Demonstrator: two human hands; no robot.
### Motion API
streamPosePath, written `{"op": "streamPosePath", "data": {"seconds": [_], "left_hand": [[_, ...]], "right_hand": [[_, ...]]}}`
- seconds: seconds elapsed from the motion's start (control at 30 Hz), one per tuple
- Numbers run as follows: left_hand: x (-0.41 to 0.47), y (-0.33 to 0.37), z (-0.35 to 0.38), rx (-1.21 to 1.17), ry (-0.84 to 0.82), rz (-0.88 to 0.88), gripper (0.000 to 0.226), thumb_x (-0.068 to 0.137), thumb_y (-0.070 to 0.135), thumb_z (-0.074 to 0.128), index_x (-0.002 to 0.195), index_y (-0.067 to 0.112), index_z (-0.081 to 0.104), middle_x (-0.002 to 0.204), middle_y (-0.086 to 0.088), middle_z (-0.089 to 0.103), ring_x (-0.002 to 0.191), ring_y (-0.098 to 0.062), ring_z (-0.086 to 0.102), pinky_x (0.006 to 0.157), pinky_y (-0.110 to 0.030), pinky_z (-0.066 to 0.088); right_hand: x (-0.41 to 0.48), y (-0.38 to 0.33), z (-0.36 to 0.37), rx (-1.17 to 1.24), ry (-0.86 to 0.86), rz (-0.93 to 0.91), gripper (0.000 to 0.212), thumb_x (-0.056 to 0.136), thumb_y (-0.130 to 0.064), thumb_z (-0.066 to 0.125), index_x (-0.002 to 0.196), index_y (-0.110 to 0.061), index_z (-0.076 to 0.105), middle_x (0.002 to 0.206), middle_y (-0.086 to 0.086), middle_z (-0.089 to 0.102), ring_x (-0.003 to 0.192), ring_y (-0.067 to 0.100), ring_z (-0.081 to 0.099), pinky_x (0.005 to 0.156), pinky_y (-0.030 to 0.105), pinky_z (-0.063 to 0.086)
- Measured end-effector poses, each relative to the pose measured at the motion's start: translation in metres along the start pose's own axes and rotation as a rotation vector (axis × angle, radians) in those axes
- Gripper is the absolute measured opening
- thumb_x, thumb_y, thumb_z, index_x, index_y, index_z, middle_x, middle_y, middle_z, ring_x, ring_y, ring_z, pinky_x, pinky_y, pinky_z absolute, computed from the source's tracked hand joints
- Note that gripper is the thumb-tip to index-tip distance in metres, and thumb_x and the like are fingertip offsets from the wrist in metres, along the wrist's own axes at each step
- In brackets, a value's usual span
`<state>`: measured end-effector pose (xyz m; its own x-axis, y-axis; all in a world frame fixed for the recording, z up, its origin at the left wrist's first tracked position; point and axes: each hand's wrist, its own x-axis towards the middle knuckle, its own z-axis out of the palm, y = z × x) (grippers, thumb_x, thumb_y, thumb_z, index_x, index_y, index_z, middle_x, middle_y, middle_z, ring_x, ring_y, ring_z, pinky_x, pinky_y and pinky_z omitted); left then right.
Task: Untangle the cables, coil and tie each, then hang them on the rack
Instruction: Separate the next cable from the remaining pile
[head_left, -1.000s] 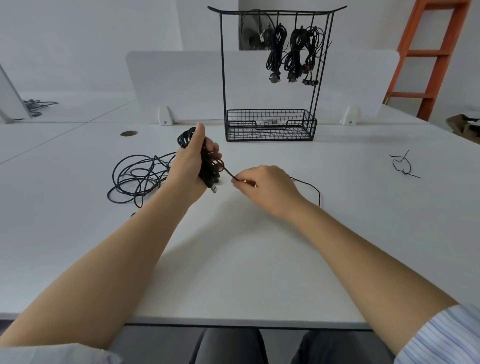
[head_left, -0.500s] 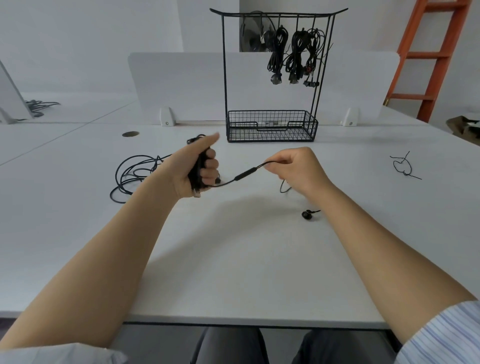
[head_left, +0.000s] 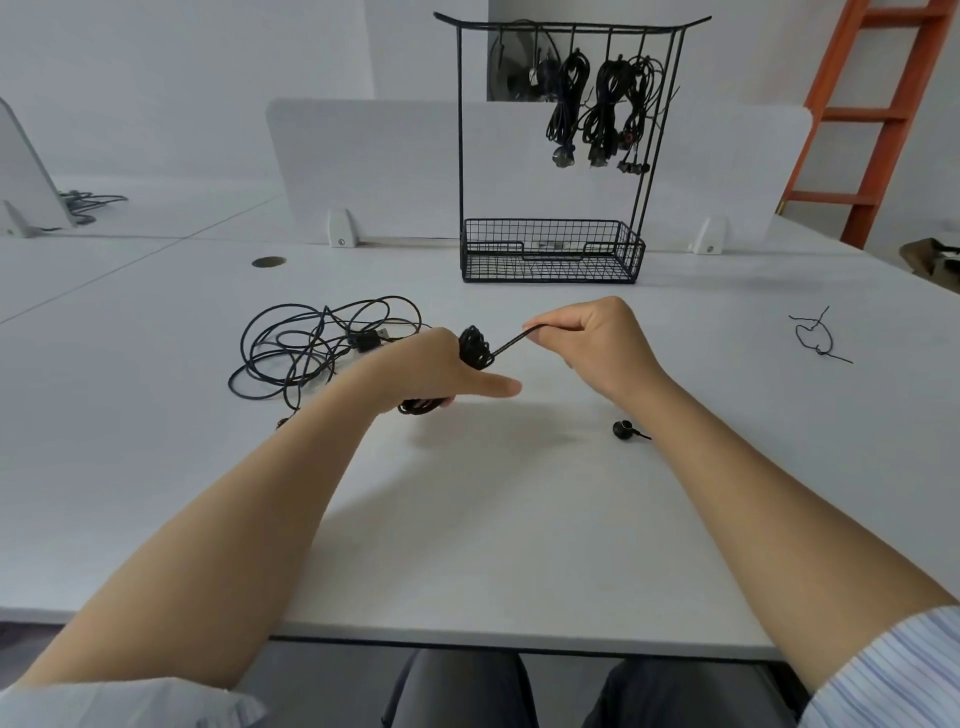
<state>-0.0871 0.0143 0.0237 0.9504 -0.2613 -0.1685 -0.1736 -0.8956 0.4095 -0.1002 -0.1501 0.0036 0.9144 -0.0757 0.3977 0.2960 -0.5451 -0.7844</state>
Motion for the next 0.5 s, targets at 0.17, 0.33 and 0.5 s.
{"op": "streamPosePath", "data": {"seconds": [0.17,0.33,0.5], "left_hand": [[0.005,-0.001,0.003,-0.111,-0.011,0.059,0.055,0.085,0.051,0.055,0.05,0.013,0.037,0.037,0.003,0.041,0.033,-0.013,0.037,0.048,-0.022,0.032],[0.006,-0.004,0.0,-0.555,-0.195,0.181,0.05,0.093,0.047,0.045,0.056,0.015,0.034,0.039,0.004,0.037,0.037,-0.012,0.032,0.041,-0.02,0.029],[0.011,-0.007,-0.002,-1.117,-0.115,0.165,0.048,0.094,0.05,0.039,0.064,0.014,0.051,0.055,0.0,0.049,0.044,-0.01,0.04,0.037,-0.014,0.028]], "right_hand": [[0.002,0.003,-0.003,-0.022,-0.032,0.023,0.012,0.084,-0.01,0.063,0.091,-0.01,0.073,0.039,-0.021,0.052,0.038,-0.004,0.045,0.049,0.006,0.035],[0.002,0.002,-0.005,0.004,-0.096,0.055,0.008,0.084,-0.02,0.066,0.082,-0.016,0.072,0.035,-0.012,0.044,0.036,0.002,0.036,0.044,0.009,0.031],[0.003,0.001,-0.008,0.059,-0.094,0.061,0.018,0.085,-0.019,0.064,0.067,-0.017,0.067,0.049,0.0,0.039,0.039,0.003,0.034,0.044,0.012,0.034]]}}
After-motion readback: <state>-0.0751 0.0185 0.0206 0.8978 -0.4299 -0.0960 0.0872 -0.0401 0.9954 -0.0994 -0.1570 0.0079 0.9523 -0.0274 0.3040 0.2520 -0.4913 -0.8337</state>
